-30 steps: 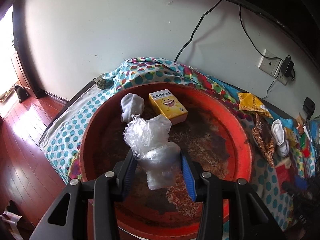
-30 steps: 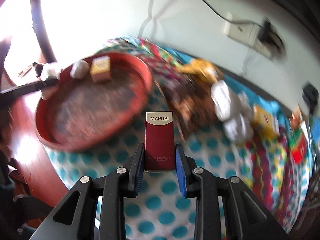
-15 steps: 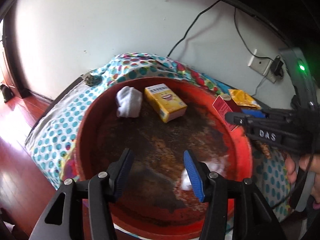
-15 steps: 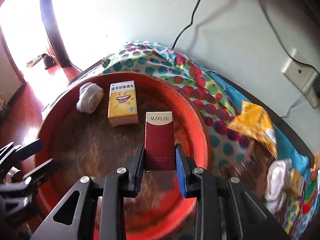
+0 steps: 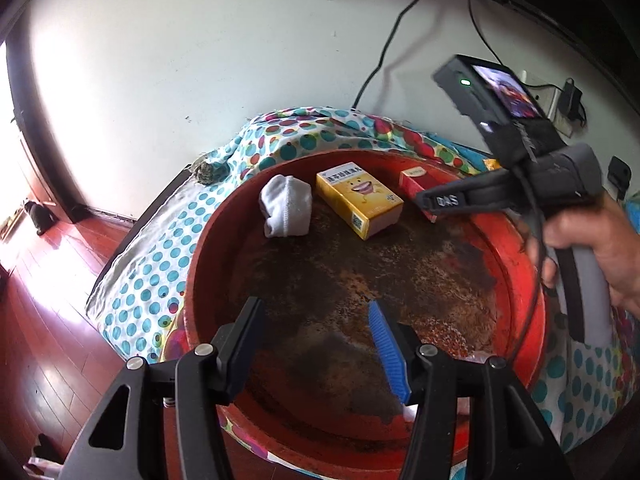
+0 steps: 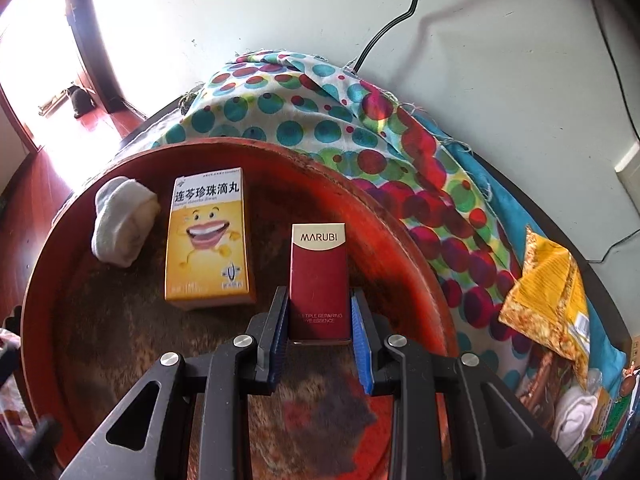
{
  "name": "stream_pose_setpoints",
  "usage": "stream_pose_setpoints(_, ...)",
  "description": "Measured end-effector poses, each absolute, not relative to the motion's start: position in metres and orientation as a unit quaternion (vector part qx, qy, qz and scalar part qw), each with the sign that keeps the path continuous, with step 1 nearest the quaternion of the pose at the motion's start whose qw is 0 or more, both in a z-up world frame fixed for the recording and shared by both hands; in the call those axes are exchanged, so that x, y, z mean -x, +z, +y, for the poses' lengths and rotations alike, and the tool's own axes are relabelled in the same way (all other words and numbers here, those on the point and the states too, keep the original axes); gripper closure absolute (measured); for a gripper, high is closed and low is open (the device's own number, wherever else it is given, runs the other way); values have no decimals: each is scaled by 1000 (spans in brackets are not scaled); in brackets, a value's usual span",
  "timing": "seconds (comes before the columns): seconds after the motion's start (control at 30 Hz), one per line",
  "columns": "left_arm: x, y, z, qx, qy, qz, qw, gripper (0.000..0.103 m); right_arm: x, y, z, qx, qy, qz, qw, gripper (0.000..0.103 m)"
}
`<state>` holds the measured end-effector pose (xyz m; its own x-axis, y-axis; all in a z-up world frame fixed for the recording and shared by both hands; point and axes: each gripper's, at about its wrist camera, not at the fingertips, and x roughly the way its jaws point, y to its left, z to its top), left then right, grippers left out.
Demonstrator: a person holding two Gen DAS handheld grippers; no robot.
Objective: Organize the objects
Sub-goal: 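Lower the red MARUBI box into the red tray and open the right gripper, then move both grippers back toward the remaining socks on the sheet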
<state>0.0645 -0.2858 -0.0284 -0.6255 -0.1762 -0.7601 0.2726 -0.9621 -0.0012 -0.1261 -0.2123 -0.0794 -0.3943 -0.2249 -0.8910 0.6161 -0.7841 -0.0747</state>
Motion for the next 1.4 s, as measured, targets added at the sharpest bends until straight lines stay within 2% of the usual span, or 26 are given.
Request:
stream_pose_setpoints(0.63,-62,-31,-280,-425,-897,52,110,47,134,-89,-221,-491,-808,207,251,75)
stream_pose_setpoints(0.87,-61,-34,-279,-430,-895,58,104,47,130,-81,-218,-480,-813,208,256,62)
stream_pose_setpoints(1.13,-61,-33,-277,-429,-896,59,99,47,104,-56,-188,-464,-821,185,278,61)
stream_pose_setpoints(1.27,-61,-30,-272,-425,-899,53,94,47,75,-42,-150,-446,-832,171,284,53)
stream_pose_setpoints(1.4,-60,-28,-260,-422,-901,40,87,47,47,-33,-101,-428,-845,174,270,53)
